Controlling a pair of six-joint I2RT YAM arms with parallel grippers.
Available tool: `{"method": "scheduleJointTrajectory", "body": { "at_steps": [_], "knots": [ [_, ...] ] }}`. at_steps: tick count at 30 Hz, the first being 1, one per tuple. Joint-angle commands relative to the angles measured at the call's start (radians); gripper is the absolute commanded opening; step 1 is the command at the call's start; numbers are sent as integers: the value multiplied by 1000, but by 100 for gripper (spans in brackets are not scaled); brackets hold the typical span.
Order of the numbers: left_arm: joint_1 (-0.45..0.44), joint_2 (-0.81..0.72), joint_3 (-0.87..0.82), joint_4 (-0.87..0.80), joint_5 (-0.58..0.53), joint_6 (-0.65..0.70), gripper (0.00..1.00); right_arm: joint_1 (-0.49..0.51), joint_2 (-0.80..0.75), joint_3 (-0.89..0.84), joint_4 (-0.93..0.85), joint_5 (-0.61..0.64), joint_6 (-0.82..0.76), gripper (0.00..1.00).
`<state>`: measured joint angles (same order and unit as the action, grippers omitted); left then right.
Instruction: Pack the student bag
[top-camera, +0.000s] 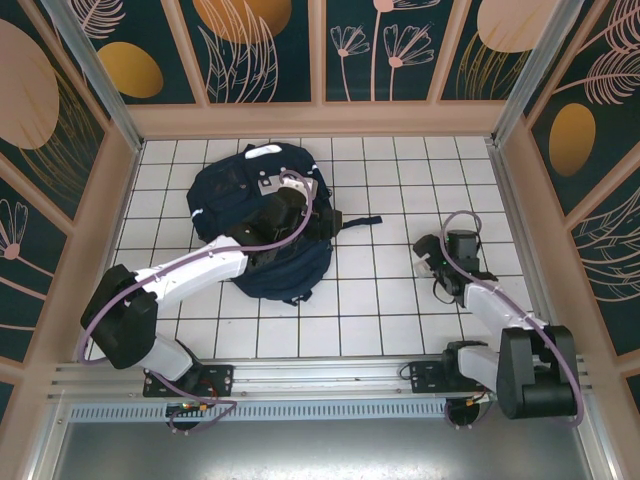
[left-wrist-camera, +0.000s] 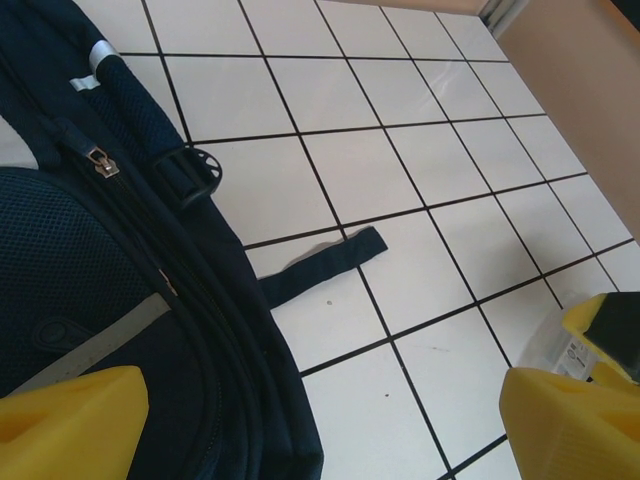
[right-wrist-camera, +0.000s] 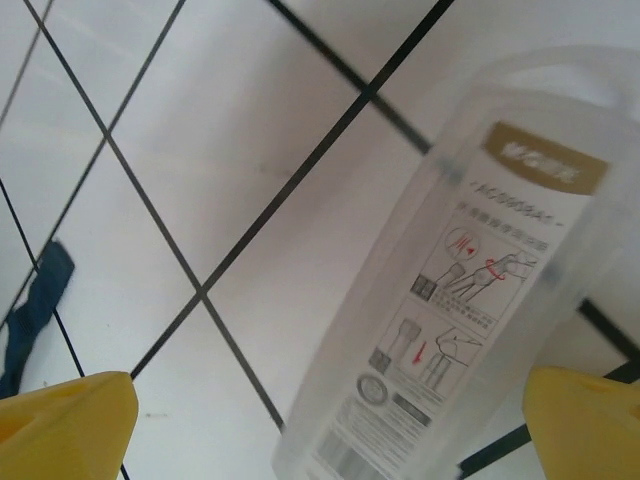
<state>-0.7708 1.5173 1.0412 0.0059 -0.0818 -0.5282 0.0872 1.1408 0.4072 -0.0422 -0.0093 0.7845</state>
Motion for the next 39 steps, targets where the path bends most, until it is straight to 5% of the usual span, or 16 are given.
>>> {"method": "scheduleJointTrajectory", "body": {
  "at_steps": [1, 13, 24, 31, 39],
  "knots": [
    [-1, -17, -22, 29, 5, 12, 91, 40, 16, 85, -105, 156, 6, 99],
    [0, -30, -35, 34, 1, 25, 91, 86, 212, 184, -169, 282, 36, 95],
    [0, -46, -56, 48, -20, 31, 92, 153, 90, 170, -266, 355, 92, 95],
    [0, -52, -59, 49, -22, 30, 92, 165, 30, 59, -210, 284, 169, 95],
    [-1, -52, -58, 39, -35, 31, 92, 170, 100, 139, -232, 337, 42, 98]
  ]
}}
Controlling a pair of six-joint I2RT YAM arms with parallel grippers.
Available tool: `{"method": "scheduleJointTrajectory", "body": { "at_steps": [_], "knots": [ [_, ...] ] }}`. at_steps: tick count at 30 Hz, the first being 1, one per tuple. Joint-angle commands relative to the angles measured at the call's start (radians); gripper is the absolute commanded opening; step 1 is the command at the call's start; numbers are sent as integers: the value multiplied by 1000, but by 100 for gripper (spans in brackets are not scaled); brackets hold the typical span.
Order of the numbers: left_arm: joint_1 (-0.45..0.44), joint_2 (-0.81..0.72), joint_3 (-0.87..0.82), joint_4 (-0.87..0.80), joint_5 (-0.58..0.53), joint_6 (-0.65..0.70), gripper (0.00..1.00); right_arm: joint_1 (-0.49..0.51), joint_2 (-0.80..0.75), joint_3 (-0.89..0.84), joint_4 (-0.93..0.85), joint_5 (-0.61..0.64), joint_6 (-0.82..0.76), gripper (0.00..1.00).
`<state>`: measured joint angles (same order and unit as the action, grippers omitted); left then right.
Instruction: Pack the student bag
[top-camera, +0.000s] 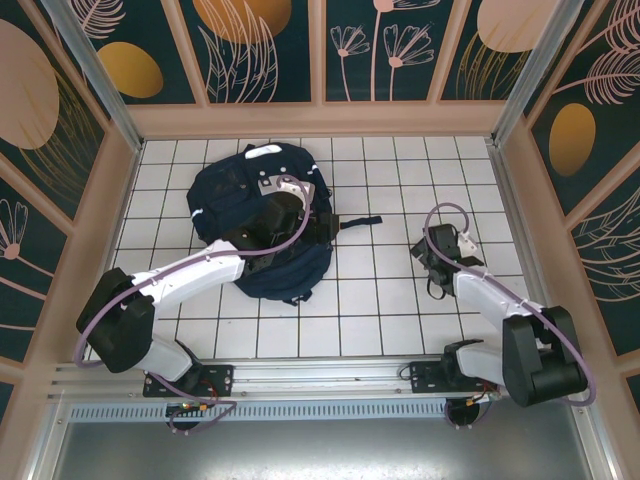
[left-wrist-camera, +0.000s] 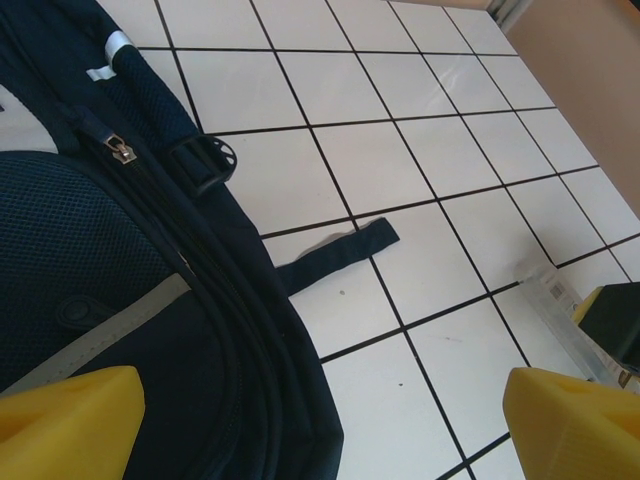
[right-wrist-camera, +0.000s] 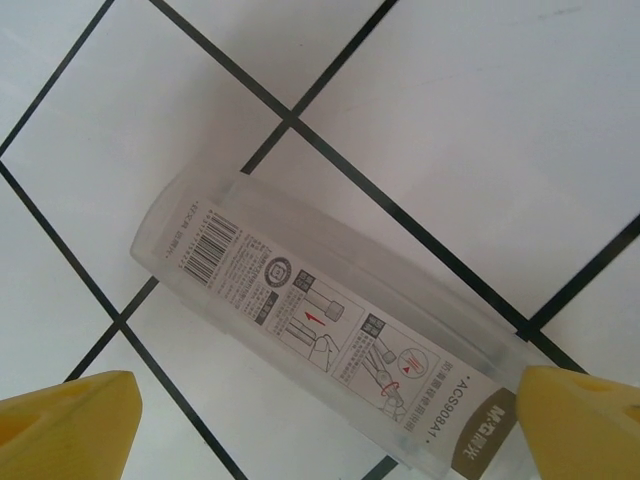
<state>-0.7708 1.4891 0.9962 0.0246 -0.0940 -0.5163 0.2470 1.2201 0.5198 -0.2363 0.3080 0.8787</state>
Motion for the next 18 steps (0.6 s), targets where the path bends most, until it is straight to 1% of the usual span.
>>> {"method": "scheduleJointTrajectory", "body": {
  "at_steps": [1, 6, 9, 18],
  "knots": [
    [0, -23, -13, 20, -23, 19, 92, 10, 22, 30, -34, 21, -76, 99],
    [-1, -16, -10, 17, -21, 19, 93, 10, 8, 49, -46, 38, -159, 99],
    [0, -15, -8, 15, -21, 19, 93, -8, -21, 49, -12, 20, -220, 99],
    [0, -12, -6, 9, -23, 19, 92, -146, 74, 86, 100, -133, -370, 99]
  ]
}}
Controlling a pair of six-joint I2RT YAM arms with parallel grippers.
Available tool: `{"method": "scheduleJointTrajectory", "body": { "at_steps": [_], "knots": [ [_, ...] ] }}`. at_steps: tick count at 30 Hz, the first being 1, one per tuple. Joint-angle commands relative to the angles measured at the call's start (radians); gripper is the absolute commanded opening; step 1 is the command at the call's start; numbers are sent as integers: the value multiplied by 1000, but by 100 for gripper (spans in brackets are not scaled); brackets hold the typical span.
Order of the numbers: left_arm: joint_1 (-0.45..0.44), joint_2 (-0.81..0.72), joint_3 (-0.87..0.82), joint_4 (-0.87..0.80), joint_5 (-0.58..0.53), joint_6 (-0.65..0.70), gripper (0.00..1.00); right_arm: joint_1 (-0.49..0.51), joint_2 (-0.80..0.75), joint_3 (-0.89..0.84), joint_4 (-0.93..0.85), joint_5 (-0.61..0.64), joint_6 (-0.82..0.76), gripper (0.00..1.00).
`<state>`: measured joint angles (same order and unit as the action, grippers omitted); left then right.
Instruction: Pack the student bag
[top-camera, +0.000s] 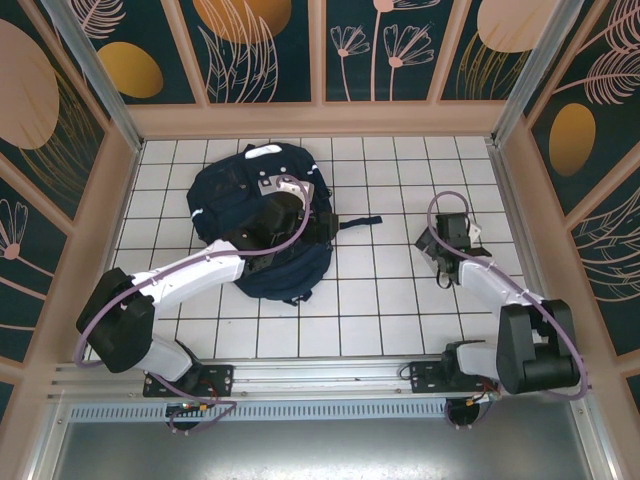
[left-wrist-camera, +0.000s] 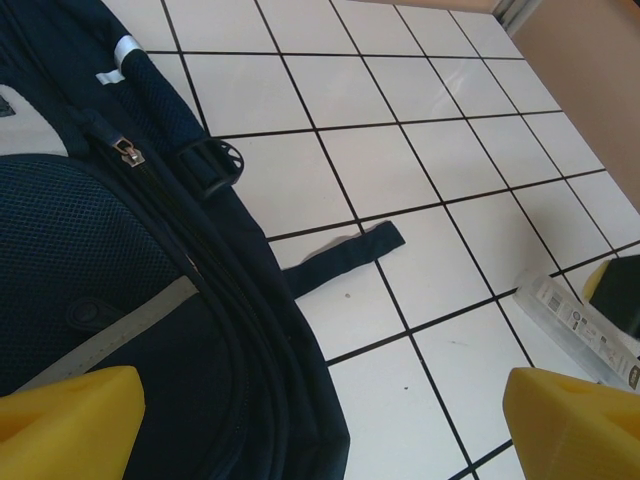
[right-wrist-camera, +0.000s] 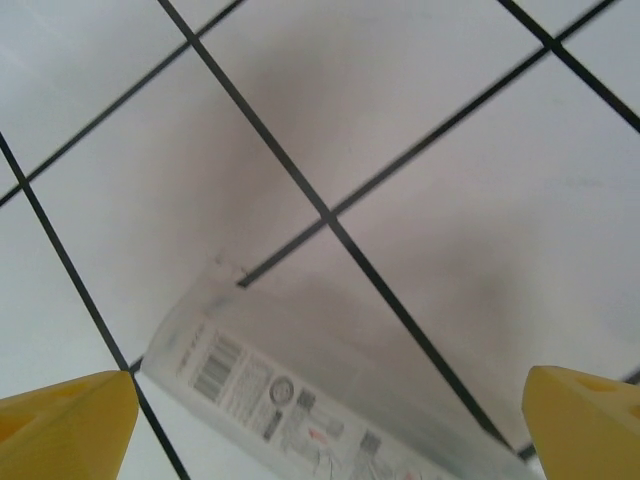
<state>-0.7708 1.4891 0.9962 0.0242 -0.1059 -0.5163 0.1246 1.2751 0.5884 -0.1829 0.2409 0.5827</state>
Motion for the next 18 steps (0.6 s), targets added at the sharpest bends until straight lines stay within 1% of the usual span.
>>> {"method": "scheduleJointTrajectory", "body": {
  "at_steps": [1, 6, 10, 11, 14, 18],
  "knots": [
    [-1, -12, -6, 8, -12, 19, 92, -33, 23, 13, 54, -90, -79, 99],
    [-1, -7, -1, 9, -12, 19, 92, -48, 39, -28, 96, -212, -99, 99],
    [1, 2, 6, 8, -2, 19, 92, -46, 49, -45, 112, -271, -95, 99],
    [1, 2, 6, 8, -2, 20, 92, -42, 47, -47, 108, -273, -92, 99],
    [0, 0, 4, 9, -5, 19, 92, -22, 39, -57, 89, -273, -80, 94],
    [-1, 0, 3, 11, -2, 17, 92, 33, 15, -62, 39, -176, -47, 90]
  ]
}}
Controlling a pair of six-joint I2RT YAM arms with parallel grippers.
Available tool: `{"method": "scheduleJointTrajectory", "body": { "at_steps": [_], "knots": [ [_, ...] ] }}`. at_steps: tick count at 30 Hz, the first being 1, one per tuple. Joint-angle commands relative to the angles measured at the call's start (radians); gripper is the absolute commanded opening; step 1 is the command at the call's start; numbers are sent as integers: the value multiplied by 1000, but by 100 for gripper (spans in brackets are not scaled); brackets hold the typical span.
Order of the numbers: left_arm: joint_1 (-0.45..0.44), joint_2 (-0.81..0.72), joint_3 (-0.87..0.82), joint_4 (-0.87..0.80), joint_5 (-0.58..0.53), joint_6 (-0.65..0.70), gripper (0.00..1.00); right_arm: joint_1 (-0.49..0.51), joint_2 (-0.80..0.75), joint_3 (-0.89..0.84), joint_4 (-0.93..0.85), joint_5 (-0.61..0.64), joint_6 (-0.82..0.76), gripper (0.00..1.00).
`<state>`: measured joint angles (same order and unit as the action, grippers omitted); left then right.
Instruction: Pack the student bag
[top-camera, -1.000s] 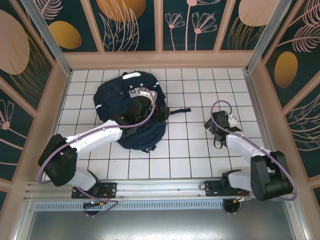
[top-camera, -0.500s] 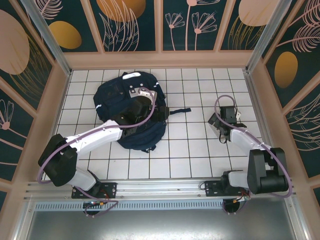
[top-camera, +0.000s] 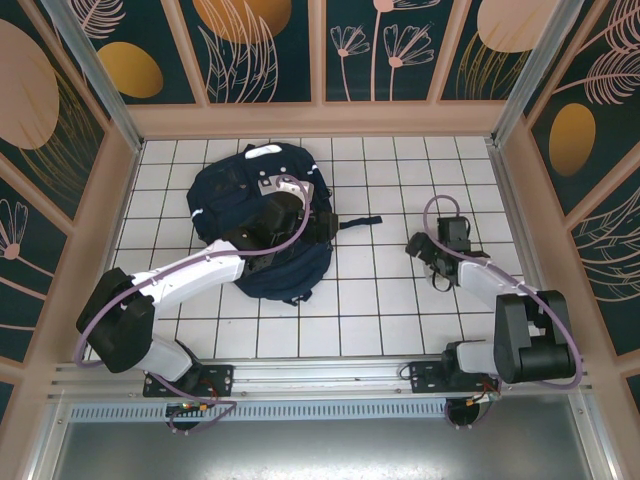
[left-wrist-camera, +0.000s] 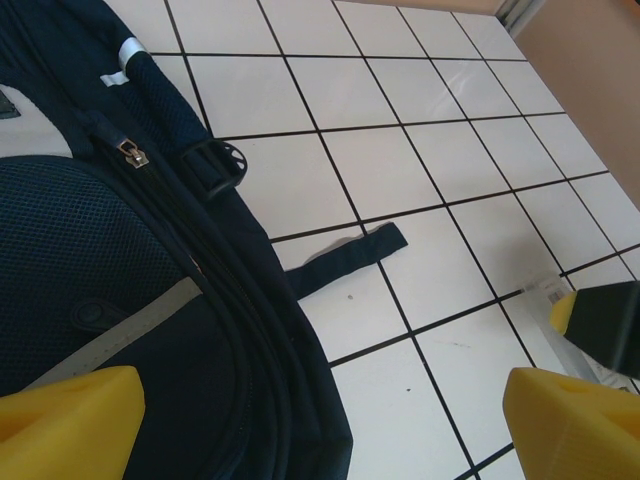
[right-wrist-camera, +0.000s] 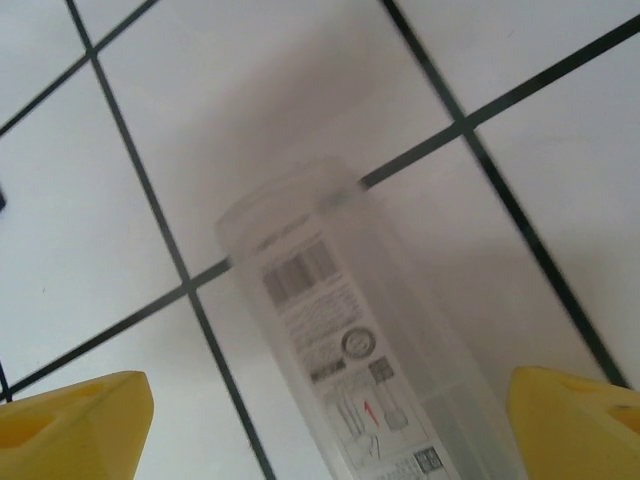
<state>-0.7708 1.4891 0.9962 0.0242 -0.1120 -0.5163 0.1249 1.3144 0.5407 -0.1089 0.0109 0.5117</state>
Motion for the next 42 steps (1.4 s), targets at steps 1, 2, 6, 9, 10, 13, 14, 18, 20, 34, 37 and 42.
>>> {"method": "scheduleJointTrajectory", "body": {
  "at_steps": [1, 2, 6, 9, 10, 13, 14, 18, 20, 34, 37, 42],
  "knots": [
    [0, 2, 3, 12, 6, 17, 92, 41, -20, -14, -52, 82, 34, 89],
    [0, 5, 3, 14, 9, 16, 92, 47, -5, -9, -71, 110, 47, 88],
    [1, 7, 1, 16, 18, 12, 92, 82, 45, 7, -112, 176, 71, 82],
    [0, -1, -1, 14, 18, 11, 92, 115, 47, 21, -128, 225, 86, 80],
    [1, -3, -4, 14, 18, 10, 92, 116, 51, 21, -128, 228, 88, 80],
    [-1, -7, -8, 14, 17, 11, 92, 119, 72, 27, -125, 229, 90, 77],
    [-1, -9, -10, 14, 17, 10, 92, 124, 81, 33, -123, 233, 90, 77],
    [-1, -7, -5, 6, 17, 10, 92, 186, 130, 79, -145, 300, 93, 75],
    [-1, -7, -4, 6, 18, 10, 92, 199, 167, 95, -151, 312, 97, 72],
    [-1, 104, 88, -95, -37, 36, 82, 294, 72, 121, -149, 368, 110, 44],
    [0, 193, 163, -161, -57, 48, 72, 306, 24, 106, -131, 356, 102, 44],
    [0, 352, 319, -300, -141, 68, 62, 313, -62, 56, -78, 315, 84, 40]
  ]
}}
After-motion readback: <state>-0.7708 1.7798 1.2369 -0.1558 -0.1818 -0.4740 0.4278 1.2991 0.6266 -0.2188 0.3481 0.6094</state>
